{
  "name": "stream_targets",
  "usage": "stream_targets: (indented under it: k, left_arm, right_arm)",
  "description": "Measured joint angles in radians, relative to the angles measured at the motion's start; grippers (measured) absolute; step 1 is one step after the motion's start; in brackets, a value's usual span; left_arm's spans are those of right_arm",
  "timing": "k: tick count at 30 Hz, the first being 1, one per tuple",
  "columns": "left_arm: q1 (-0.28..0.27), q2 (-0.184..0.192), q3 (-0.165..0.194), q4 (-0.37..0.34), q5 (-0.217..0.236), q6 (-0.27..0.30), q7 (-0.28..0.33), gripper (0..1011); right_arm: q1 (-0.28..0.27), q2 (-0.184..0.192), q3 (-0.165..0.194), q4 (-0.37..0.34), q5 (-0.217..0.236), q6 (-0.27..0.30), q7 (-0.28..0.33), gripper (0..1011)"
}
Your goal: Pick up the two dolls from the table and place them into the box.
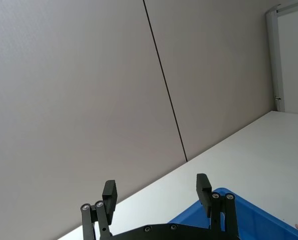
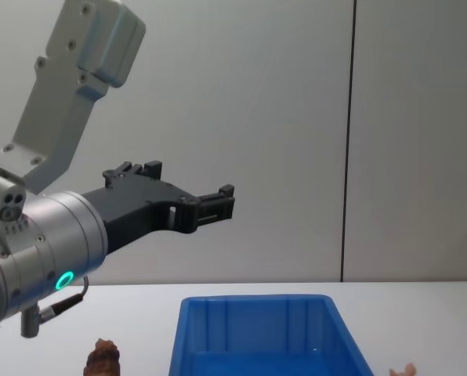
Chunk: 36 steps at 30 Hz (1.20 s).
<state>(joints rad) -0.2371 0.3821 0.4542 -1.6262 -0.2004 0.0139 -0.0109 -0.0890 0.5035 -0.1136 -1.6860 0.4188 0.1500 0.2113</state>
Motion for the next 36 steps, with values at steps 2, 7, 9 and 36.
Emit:
stream_targets:
  k: [2,7,9,36]
  left_arm:
    - [0.000,0.000,0.000,0.000,0.000,0.000,0.000,1004]
    - [0.000,0.000,0.000,0.000,0.000,0.000,0.000,1004]
    - [0.000,0.000,0.000,0.000,0.000,0.000,0.000,1004]
    - [0.000,0.000,0.000,0.000,0.000,0.000,0.000,1004]
  right_arm:
    - [0.002,0.003,0.000,0.015,-0.005,0.008,0.010,1001]
    - [0.012,0.004,-0.003,0.047,-0.019,0.024,0.030,1001]
    - [0.019,0.002,-0.007,0.065,-0.025,0.032,0.037,1001]
    - [0.083,-0.048,-0.048,0.198,-0.054,0.093,0.068,848]
